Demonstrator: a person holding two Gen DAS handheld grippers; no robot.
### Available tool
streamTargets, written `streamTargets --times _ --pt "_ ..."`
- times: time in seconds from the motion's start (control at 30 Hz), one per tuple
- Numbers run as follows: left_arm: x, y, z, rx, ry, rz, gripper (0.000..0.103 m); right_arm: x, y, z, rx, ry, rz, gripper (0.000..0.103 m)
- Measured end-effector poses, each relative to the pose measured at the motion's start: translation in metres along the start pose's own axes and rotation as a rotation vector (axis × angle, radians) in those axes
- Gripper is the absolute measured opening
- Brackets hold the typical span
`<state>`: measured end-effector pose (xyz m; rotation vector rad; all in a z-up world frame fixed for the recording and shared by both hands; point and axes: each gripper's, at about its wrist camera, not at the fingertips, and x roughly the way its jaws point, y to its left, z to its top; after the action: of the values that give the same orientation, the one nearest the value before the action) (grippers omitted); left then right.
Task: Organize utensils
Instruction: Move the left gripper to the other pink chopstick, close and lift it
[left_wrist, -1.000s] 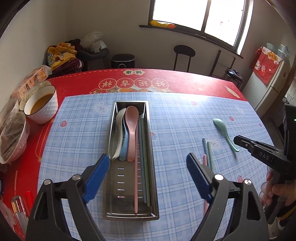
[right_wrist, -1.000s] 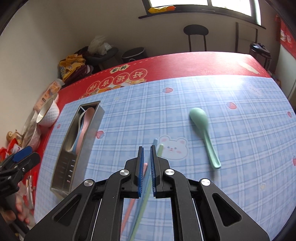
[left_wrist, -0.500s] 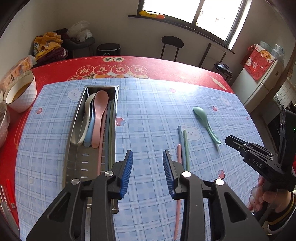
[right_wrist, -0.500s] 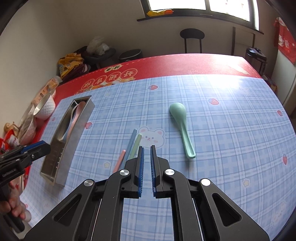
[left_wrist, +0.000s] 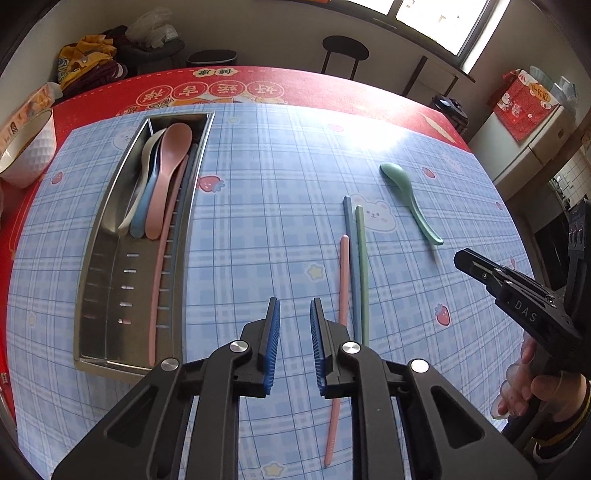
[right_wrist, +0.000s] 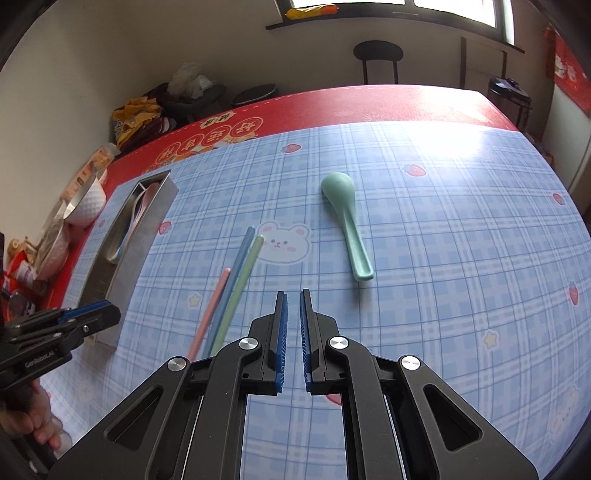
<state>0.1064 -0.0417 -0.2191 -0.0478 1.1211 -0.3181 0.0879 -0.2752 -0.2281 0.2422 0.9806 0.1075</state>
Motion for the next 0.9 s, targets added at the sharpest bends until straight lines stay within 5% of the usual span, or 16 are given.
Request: streamTargets --times 0.37,0.9 --pt "0.034 -0.024 -0.013 0.039 0.11 -0.044 0.013 0.008 -0.017 -0.008 0.017 0.037 0.002 0.008" --pt "0.068 -0.055 -0.018 0.188 0.186 0.042 0.009 0.014 -0.022 -0.012 0.048 0.053 0.006 0.008"
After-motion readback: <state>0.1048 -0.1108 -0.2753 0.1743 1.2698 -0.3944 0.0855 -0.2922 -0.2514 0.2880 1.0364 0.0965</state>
